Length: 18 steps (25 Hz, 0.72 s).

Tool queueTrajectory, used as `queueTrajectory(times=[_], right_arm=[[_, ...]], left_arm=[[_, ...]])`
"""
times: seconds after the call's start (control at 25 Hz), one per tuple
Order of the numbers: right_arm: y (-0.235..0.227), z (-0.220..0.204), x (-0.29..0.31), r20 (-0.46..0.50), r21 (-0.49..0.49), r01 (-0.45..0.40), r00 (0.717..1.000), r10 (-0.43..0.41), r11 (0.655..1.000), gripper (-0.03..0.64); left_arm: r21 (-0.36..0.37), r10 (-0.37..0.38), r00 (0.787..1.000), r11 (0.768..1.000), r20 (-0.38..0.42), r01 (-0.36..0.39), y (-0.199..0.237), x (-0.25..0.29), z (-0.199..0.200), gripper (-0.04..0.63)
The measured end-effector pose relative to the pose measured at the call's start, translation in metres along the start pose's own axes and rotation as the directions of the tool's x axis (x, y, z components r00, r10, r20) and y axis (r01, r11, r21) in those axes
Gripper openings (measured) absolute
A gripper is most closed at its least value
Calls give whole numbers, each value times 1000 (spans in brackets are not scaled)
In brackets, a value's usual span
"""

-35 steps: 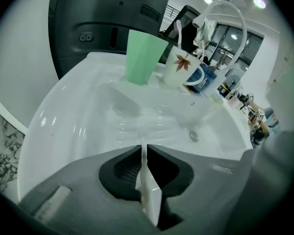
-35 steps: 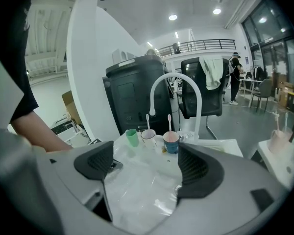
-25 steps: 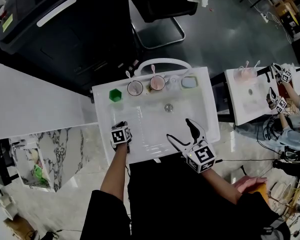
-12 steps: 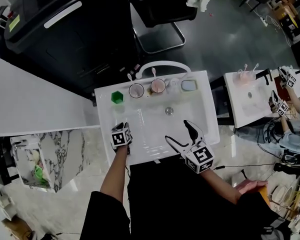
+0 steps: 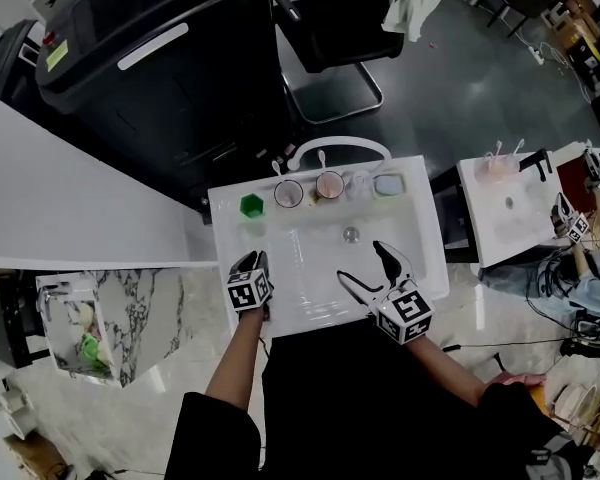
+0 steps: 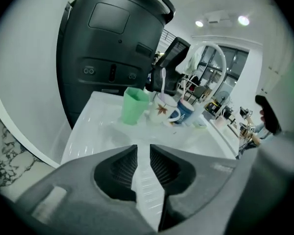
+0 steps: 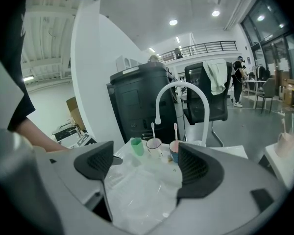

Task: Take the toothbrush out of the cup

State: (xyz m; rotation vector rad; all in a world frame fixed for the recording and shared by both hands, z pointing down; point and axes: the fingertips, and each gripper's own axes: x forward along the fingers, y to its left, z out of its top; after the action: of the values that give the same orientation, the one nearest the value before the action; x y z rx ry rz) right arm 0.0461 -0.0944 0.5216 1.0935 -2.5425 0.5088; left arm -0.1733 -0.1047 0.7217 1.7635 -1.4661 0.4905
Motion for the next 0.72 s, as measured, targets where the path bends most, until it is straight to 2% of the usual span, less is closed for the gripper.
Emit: queueTrajectory(times=[0.16,0.28,0.36,0.56,0.72], right_arm=[[0,7,6,14,4,-8,1000,8,1000,410],[0,12,12,22,13,-20,1000,20,1000,410],[1,14,17,26,20,-29,999,28,999,410],[5,19,33,32,30,-39,999,38,999,379],[8,22,57,20,27,-66,998,66,997,378]], left_arm=[[-50,-51,989,997,136,58,-17,-35,31,75],[-91,-87,964,989,250,113,-33,-65,56,72],[-91,-84,949,989,304,117,-41,-84,68,50],[-54,-79,916,993,393,109,-53,-121,87,23],[48,-44,904,999,424,26,-55,-134,96,23]])
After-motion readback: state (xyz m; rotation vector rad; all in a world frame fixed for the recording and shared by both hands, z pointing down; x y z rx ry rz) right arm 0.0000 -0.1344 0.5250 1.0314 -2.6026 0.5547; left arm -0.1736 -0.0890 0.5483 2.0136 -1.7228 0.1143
